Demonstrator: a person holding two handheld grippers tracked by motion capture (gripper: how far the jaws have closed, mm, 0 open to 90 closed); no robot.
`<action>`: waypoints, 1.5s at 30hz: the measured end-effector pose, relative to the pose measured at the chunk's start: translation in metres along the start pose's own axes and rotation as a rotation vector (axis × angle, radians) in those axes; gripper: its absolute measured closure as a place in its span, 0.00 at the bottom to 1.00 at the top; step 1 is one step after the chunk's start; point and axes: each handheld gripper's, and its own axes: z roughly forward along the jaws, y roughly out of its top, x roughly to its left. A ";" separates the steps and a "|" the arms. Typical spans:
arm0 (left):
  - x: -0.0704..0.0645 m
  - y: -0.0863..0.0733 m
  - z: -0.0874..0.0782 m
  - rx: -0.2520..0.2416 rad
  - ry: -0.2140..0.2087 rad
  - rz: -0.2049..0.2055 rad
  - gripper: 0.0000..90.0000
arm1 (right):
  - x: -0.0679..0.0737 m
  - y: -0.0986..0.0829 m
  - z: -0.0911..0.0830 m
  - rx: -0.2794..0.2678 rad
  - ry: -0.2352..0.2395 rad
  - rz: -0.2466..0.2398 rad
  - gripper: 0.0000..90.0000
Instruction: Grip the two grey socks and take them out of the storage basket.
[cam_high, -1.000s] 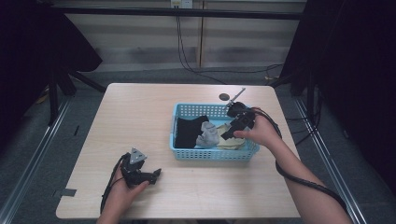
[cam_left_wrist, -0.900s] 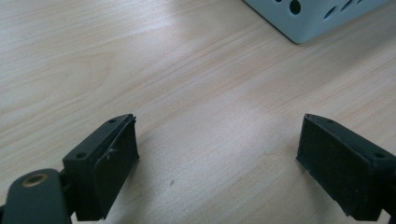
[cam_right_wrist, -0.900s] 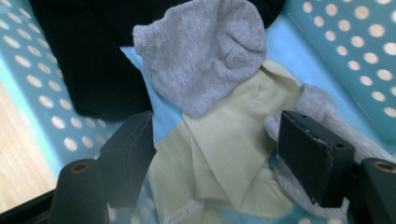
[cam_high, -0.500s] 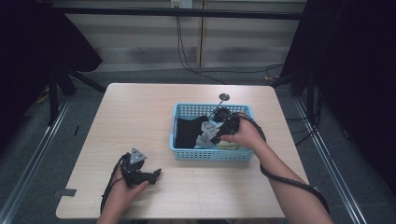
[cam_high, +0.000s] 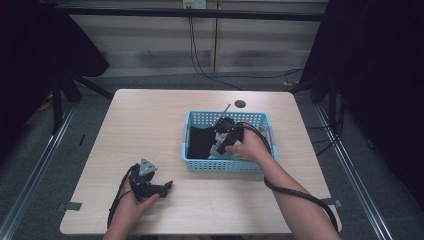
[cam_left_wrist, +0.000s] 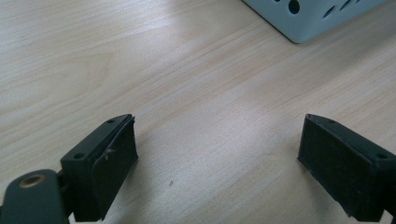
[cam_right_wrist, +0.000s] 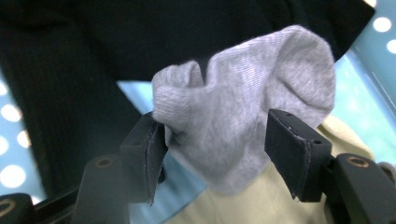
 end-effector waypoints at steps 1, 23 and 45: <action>0.000 0.000 0.000 0.001 -0.001 0.002 0.12 | -0.001 0.000 0.001 0.003 0.015 0.002 0.63; 0.000 0.000 0.000 -0.003 0.000 -0.004 0.12 | -0.018 -0.009 -0.062 0.082 0.076 0.025 0.90; 0.000 0.000 0.000 0.000 0.002 -0.002 0.12 | -0.028 -0.019 -0.125 0.119 0.091 0.015 0.90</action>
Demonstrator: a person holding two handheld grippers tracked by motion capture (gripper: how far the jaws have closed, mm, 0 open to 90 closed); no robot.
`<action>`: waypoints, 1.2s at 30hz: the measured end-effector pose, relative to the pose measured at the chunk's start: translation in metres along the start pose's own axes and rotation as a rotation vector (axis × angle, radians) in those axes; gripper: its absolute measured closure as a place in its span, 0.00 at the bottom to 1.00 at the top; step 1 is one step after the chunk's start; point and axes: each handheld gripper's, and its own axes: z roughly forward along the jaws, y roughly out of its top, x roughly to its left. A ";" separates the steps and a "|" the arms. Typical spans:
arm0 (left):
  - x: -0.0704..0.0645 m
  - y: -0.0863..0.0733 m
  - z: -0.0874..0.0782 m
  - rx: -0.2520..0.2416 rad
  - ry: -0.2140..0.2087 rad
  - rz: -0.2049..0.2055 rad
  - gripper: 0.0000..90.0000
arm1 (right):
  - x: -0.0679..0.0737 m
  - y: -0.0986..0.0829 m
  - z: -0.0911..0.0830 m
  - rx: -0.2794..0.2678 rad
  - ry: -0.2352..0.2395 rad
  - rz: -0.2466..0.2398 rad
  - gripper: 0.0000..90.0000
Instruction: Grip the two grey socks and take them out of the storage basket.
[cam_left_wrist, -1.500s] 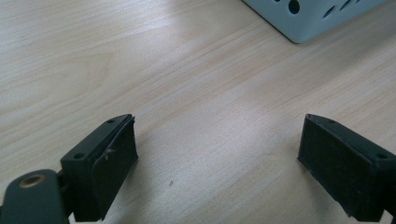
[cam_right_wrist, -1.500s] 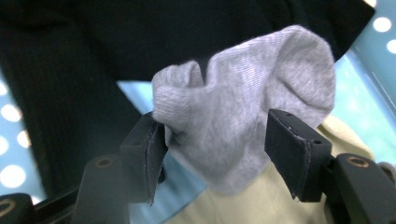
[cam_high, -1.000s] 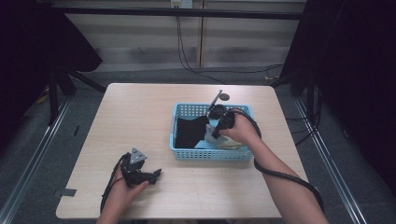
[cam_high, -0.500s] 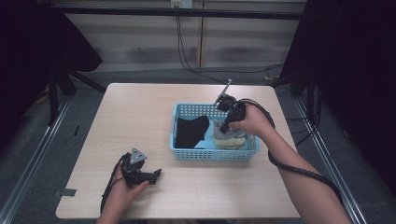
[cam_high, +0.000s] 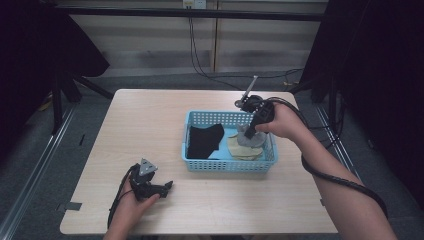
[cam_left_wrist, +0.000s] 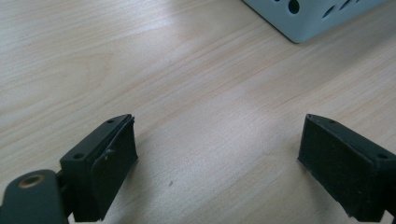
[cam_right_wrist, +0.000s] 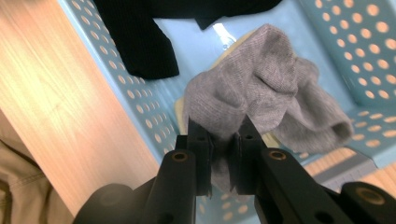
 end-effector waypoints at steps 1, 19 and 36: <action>0.000 0.000 0.000 0.000 0.000 0.000 0.12 | -0.003 -0.004 -0.005 -0.014 0.005 0.015 0.90; 0.000 0.000 0.000 0.000 0.000 0.000 0.12 | -0.032 -0.041 -0.042 -0.052 0.002 0.100 0.90; 0.000 0.000 0.000 -0.001 -0.003 0.000 0.12 | -0.055 -0.083 -0.057 -0.071 -0.016 0.186 0.90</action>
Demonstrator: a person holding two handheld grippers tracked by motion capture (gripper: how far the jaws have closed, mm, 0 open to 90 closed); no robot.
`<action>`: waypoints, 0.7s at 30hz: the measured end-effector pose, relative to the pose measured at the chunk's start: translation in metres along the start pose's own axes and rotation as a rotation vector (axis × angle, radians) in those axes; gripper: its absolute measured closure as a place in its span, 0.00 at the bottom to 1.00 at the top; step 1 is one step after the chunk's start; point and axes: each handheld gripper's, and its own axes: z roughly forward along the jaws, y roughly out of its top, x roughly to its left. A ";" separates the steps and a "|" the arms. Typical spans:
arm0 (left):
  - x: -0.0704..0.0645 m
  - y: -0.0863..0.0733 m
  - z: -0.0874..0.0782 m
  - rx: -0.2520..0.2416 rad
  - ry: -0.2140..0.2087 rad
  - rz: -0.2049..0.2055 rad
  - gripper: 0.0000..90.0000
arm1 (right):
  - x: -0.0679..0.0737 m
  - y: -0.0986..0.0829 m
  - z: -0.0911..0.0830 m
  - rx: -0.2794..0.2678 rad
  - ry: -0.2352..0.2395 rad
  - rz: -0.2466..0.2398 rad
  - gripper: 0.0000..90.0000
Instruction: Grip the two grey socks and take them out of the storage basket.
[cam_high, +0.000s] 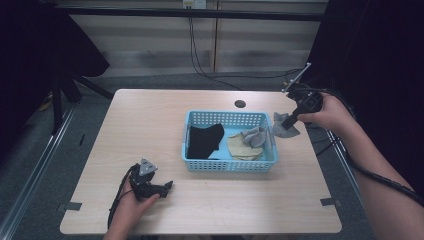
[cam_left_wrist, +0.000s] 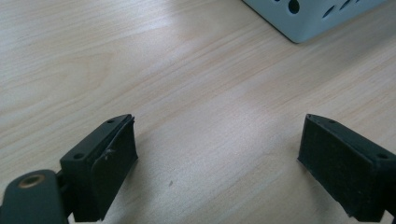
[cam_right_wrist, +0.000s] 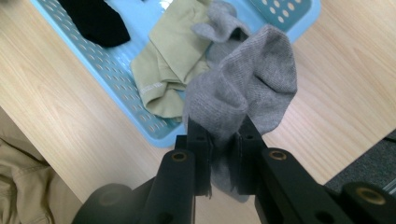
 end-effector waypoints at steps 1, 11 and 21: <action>0.000 0.000 0.000 0.001 0.003 0.000 0.12 | -0.002 -0.002 0.000 -0.001 -0.003 0.002 0.90; 0.000 0.000 0.000 0.001 0.003 0.000 0.12 | -0.014 -0.020 0.014 0.006 0.007 0.035 0.89; 0.000 0.000 0.000 -0.004 0.000 -0.003 0.12 | -0.025 -0.040 0.047 0.037 0.017 0.060 0.89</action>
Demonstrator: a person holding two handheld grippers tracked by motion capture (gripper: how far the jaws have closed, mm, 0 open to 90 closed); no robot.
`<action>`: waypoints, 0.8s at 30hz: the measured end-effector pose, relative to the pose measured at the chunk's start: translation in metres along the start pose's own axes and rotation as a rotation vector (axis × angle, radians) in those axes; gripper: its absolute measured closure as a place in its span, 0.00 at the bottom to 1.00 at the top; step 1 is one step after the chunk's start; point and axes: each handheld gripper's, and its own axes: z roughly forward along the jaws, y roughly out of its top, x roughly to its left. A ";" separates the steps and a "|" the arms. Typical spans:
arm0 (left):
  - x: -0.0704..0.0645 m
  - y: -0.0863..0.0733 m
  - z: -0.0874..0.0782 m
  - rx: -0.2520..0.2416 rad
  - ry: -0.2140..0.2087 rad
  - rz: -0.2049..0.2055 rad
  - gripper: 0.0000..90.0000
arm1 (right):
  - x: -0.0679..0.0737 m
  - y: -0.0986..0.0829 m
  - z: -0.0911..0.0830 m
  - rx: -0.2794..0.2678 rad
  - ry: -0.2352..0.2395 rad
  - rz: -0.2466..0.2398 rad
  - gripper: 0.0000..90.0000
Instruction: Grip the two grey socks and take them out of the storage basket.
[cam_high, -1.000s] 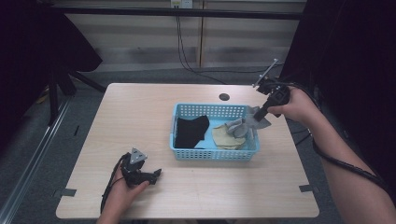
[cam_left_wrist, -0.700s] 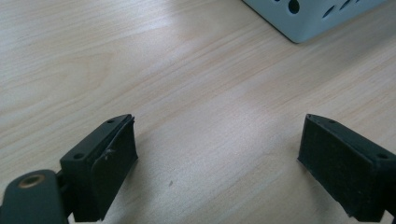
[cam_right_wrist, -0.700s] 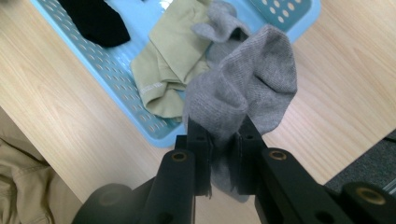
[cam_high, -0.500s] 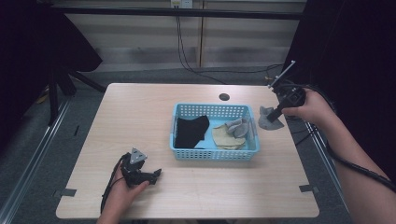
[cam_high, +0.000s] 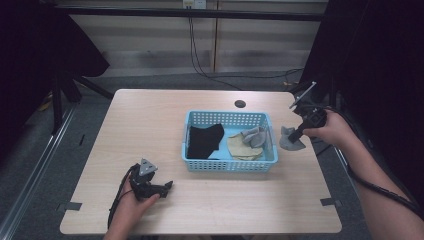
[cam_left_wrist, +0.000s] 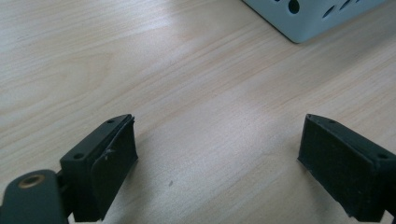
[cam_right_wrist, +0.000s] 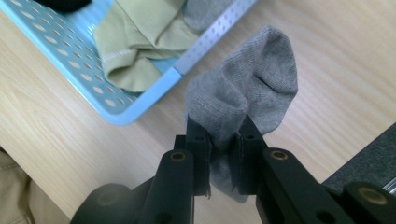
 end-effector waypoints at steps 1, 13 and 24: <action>0.000 0.000 0.000 0.000 0.000 0.000 0.12 | -0.001 -0.002 0.004 0.003 0.000 0.003 0.89; 0.001 0.000 0.000 0.006 0.000 0.010 0.12 | -0.004 -0.014 0.049 0.026 0.045 0.012 0.88; 0.001 0.000 0.000 0.006 0.000 0.010 0.12 | 0.003 -0.010 0.050 0.017 0.037 -0.002 0.64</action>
